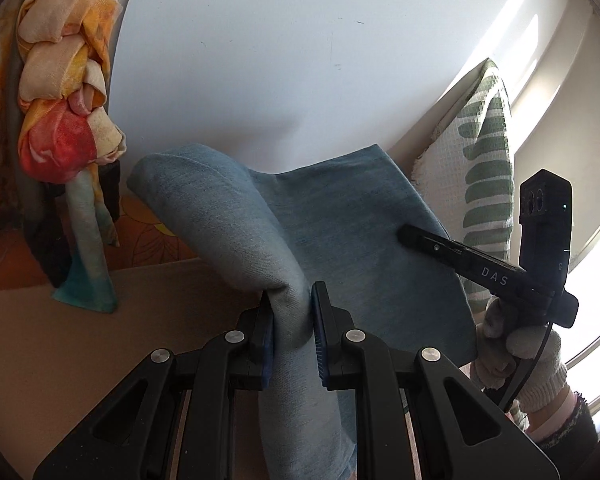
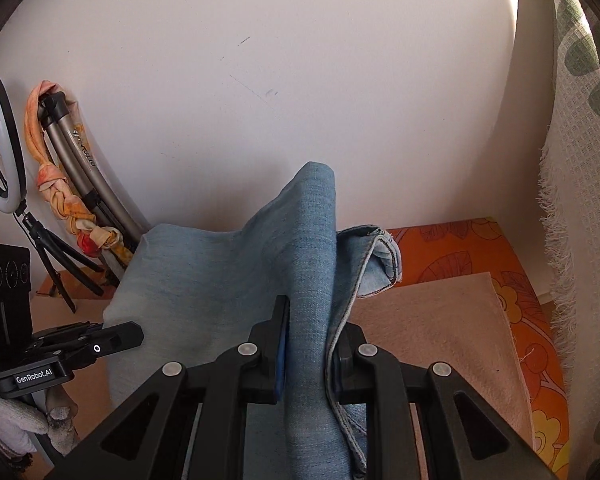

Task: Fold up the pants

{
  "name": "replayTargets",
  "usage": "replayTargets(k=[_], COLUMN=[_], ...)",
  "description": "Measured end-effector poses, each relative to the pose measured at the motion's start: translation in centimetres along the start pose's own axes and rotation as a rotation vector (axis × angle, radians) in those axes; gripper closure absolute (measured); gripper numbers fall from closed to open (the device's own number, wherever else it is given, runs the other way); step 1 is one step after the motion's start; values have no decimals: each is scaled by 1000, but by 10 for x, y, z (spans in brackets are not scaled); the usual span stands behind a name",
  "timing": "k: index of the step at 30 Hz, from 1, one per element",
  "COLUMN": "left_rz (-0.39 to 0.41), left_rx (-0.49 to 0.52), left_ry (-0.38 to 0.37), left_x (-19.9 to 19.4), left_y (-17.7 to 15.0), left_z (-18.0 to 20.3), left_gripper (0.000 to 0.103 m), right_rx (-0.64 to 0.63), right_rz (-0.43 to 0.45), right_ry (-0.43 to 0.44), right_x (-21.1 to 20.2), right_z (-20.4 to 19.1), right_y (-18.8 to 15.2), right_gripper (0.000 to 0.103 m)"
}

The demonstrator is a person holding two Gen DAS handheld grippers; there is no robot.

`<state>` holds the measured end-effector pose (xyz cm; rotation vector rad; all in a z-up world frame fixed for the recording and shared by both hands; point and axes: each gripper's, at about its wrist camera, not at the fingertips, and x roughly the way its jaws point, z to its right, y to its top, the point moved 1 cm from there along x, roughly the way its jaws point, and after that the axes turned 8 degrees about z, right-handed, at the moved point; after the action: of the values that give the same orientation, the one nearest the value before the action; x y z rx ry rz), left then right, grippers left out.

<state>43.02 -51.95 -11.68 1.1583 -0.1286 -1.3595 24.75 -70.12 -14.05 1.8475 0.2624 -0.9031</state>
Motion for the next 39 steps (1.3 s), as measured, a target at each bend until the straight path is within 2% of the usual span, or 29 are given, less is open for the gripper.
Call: replayTargets(k=[4, 6, 8, 11, 14, 16, 19, 20, 21, 26, 30, 39], left_rz=[-27, -42, -60, -85, -70, -60, -49, -45, -39, 4, 32, 91], left_rx=[12, 15, 32, 51, 47, 46, 58, 61, 64, 83, 111, 141], left_ry=[49, 89, 134, 167, 168, 161, 152, 150, 148, 144, 151, 143], left_x=[3, 5, 8, 7, -4, -13, -30, -37, -42, -79, -104, -164], left_y=[-1, -2, -5, -8, -8, -7, -7, -8, -8, -11, -16, -27], left_z=[-9, -13, -14, -15, -15, -12, -6, -4, 0, 17, 34, 64], left_gripper=[88, 86, 84, 82, 81, 78, 64, 53, 47, 46, 40, 39], right_rx=[15, 11, 20, 43, 49, 46, 38, 35, 33, 15, -2, -34], right_rz=[-29, -29, -34, -25, -7, 1, 17, 22, 26, 47, 65, 94], right_ry=[-57, -133, -180, -191, -196, -198, -208, -208, -207, -213, -215, -218], right_x=[10, 11, 9, 1, -12, -22, -37, -41, -47, -82, -107, -162], right_z=[8, 9, 14, 15, 10, 6, -4, -4, -7, -24, -38, -73], right_y=[-4, -3, -2, 1, 4, 6, 8, 8, 7, 3, 1, -10], right_gripper=[83, 69, 63, 58, 47, 45, 35, 33, 31, 23, 17, 12])
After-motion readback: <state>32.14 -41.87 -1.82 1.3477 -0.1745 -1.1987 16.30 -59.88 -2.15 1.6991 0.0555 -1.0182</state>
